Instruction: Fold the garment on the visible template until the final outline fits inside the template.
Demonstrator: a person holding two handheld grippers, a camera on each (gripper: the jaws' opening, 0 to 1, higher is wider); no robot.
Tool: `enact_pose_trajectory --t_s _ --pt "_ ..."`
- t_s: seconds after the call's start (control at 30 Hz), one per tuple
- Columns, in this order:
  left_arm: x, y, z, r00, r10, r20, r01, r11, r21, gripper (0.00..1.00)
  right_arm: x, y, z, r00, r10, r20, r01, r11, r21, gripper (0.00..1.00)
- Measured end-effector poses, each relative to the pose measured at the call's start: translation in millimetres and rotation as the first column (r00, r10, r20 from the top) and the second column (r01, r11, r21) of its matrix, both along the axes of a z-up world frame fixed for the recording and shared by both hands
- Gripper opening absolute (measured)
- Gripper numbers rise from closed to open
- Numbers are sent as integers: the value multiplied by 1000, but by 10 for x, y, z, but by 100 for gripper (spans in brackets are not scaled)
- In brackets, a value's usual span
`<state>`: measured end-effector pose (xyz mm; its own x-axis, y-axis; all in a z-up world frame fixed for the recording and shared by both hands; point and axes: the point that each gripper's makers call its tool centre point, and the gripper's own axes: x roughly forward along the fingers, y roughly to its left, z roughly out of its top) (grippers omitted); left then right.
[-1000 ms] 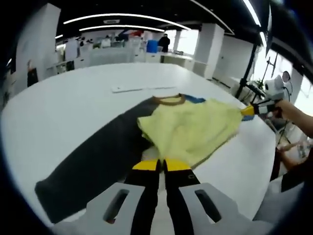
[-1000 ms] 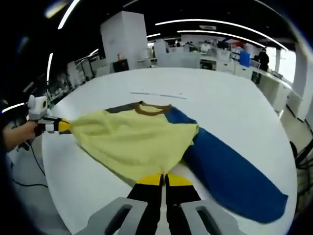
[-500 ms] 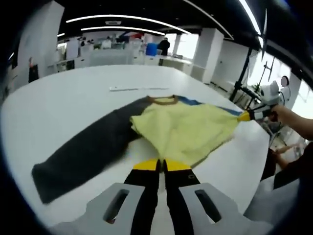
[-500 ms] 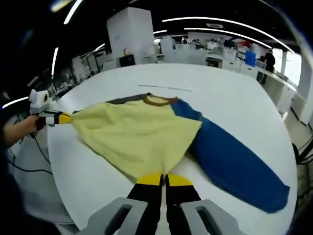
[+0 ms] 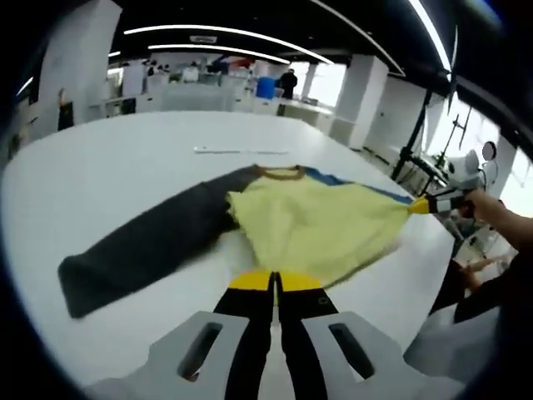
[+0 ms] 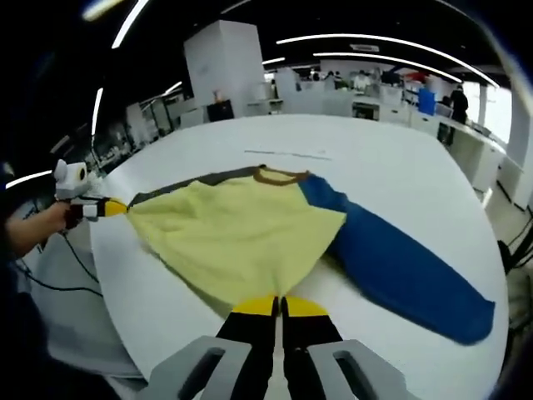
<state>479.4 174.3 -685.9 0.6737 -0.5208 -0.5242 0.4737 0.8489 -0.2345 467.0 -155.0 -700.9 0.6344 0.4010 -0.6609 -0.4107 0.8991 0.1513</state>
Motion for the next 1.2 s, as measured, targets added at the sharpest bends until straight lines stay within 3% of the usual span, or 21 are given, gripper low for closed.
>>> enact_pose_trajectory --t_s 0.2,0.23,0.37,0.43,0.6,0.93,1.2 --pt "-69 37 -74 1000 6 -17 -7 1000 -12 0 -101 43 -79 1000 20 -17 -20 1000 -4 0" --pt "-73 55 -148 999 13 -43 -13 1000 4 0 -109 24 -126 999 14 -34 -15 1000 -11 0" --pt "-37 65 -223 1000 -3 -29 5 998 68 0 -107 29 -126 999 4 -37 -4 1000 2 0" --pt "-19 71 -286 999 1 -48 3 997 76 0 -96 16 -135 999 0 -36 0 1000 -3 0" --pt "25 130 -449 998 -1 -56 10 986 166 11 -100 9 -171 999 -5 -44 4 1000 -3 0" --pt "123 134 -615 997 39 -67 -27 983 180 14 -129 27 -239 998 -3 -64 2 1000 -6 0" --pt "183 181 -757 996 40 -81 -22 978 209 11 -146 13 -275 997 -14 -77 14 1000 -4 0"
